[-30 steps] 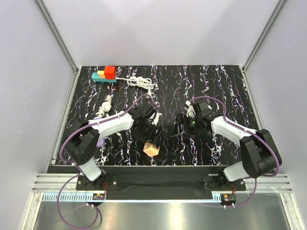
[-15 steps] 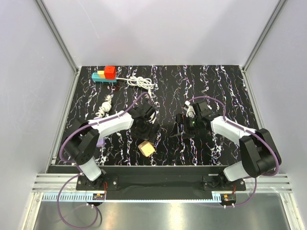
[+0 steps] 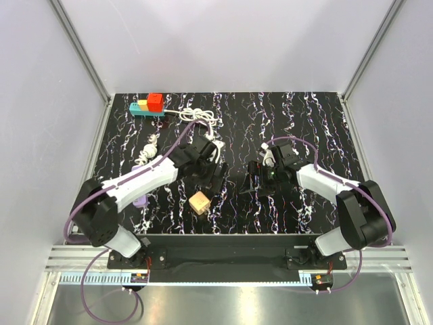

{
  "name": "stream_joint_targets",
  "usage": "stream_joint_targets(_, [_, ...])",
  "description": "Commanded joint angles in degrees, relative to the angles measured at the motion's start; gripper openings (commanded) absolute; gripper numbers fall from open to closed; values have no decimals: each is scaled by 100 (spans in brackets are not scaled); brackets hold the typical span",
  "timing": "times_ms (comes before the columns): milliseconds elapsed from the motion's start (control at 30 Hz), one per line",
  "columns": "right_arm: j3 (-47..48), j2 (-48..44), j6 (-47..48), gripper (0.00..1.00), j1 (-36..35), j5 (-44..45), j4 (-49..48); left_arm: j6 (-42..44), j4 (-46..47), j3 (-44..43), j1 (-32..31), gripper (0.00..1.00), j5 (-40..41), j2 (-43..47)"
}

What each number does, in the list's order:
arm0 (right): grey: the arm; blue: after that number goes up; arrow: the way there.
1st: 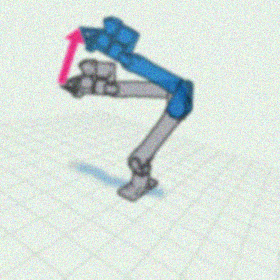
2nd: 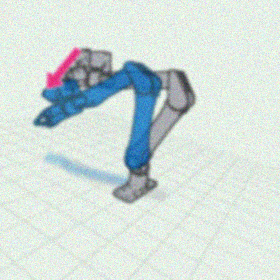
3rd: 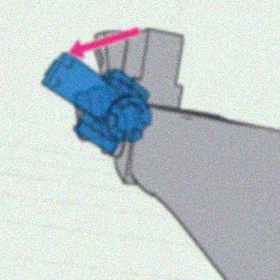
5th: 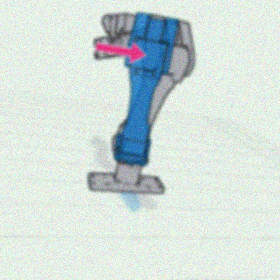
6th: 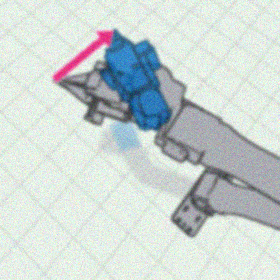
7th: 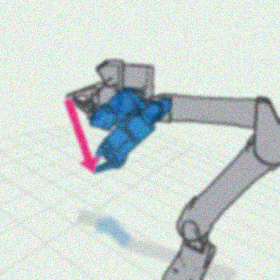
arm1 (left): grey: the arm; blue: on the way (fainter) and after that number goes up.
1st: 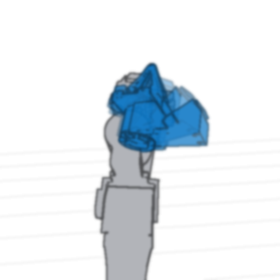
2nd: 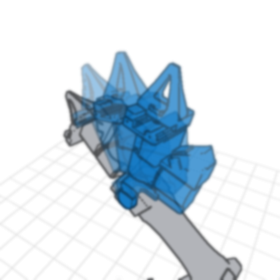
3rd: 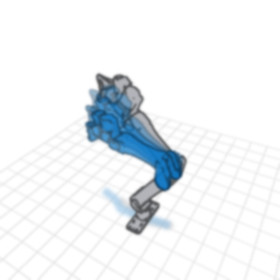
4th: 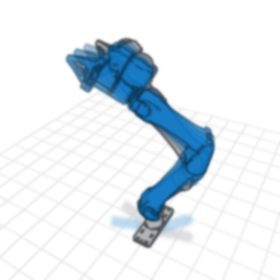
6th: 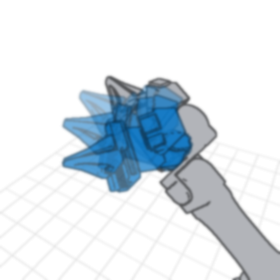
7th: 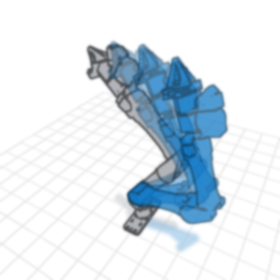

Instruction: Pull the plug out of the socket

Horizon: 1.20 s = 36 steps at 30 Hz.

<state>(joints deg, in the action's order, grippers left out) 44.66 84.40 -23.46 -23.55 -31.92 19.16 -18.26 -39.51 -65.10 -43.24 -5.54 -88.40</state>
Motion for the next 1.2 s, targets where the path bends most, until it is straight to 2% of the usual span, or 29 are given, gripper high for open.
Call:
stream_joint_targets(0, [-2, 33, -193, 100, 44, 404, -167, -2, -153, -354, -26, 99, 535, 481])
stream_joint_targets(100, [7, 24, -456, 100, 35, 555, -184, -28, -434, -328, 9, 99, 1580, 797])
stream_joint_targets(200, [-10, -29, -667, 100, 35, 215, -385, 94, -514, -57, 517, 99, 1715, 1105])
stream_joint_targets(333, [33, -143, -721, 100, -53, -314, -545, 156, -558, 260, 2350, 99, 1118, 1307])
stream_joint_targets(433, [77, -423, -659, 100, -88, -648, -518, 183, -286, 498, 3091, 99, 993, 1273])
stream_joint_targets(567, [182, -802, -633, 100, -123, -833, -396, 104, -251, 551, 3225, 99, 1940, 887])
stream_joint_targets(633, [262, -1012, -633, 100, -141, -877, -97, 165, -224, 543, 3296, 99, 2092, 502])
stream_joint_targets(867, [25, -1988, -695, 100, -167, -824, 158, 464, -180, 533, 3981, 98, 1828, -63])
stream_joint_targets(1100, [139, -1699, -572, 99, -159, -683, 106, 885, 144, 630, 4482, 92, 1328, -379])
stream_joint_targets(1167, [183, -1585, -659, 99, -176, -666, -69, 991, 154, 621, 4588, 86, 1336, -625])
